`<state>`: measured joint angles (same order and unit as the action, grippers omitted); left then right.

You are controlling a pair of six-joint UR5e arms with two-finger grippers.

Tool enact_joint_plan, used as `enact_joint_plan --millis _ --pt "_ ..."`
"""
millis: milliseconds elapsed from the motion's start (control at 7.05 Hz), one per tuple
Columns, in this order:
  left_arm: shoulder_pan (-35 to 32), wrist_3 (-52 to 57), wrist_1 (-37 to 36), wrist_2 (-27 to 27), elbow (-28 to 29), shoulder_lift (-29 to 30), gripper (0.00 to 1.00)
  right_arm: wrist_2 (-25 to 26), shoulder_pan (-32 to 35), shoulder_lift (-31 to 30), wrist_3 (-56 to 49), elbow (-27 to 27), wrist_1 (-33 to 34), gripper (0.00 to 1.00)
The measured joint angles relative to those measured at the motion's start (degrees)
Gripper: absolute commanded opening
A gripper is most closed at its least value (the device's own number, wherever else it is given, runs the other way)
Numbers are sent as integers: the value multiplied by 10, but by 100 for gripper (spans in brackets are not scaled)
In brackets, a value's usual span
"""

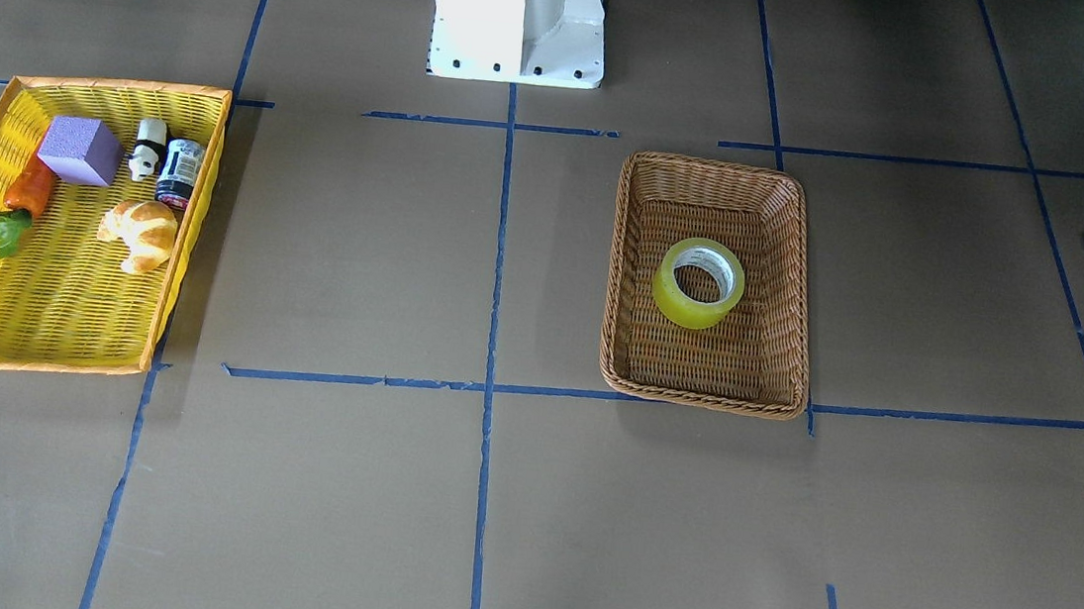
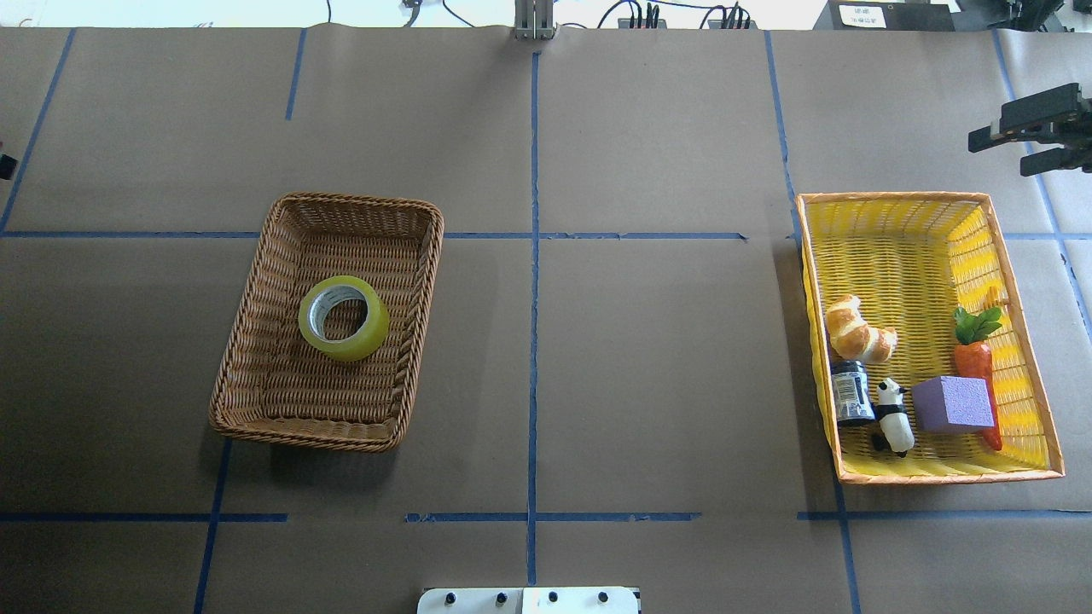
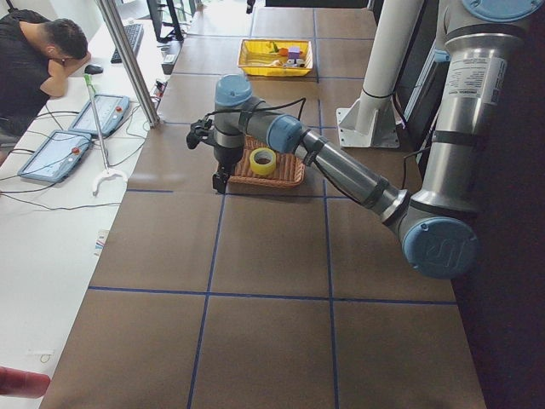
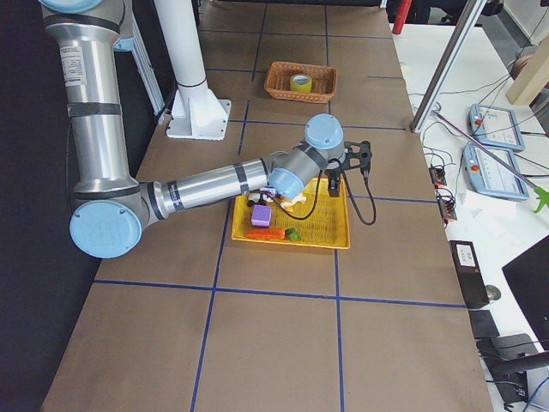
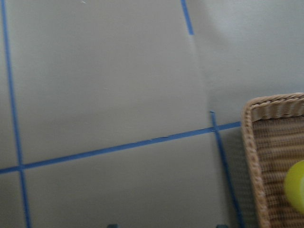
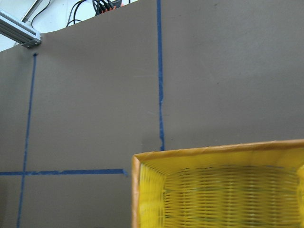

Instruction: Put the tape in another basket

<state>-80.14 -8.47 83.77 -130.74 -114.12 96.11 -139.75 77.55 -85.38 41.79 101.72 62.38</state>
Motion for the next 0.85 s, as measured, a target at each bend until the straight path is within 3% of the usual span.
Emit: enact_joint_plan --millis 426,568,709,851 --pt "-126 184 0 -76 150 -7 78 35 98 -19 -392 34 307 100" --pt "-146 234 2 -90 198 -5 93 36 130 -40 -481 38 372 100" --pt "-155 260 1 -95 230 -4 100 37 150 -65 -534 38 407 100" --pt "-157 264 -1 -96 250 -4 100 38 159 -86 -557 36 422 100"
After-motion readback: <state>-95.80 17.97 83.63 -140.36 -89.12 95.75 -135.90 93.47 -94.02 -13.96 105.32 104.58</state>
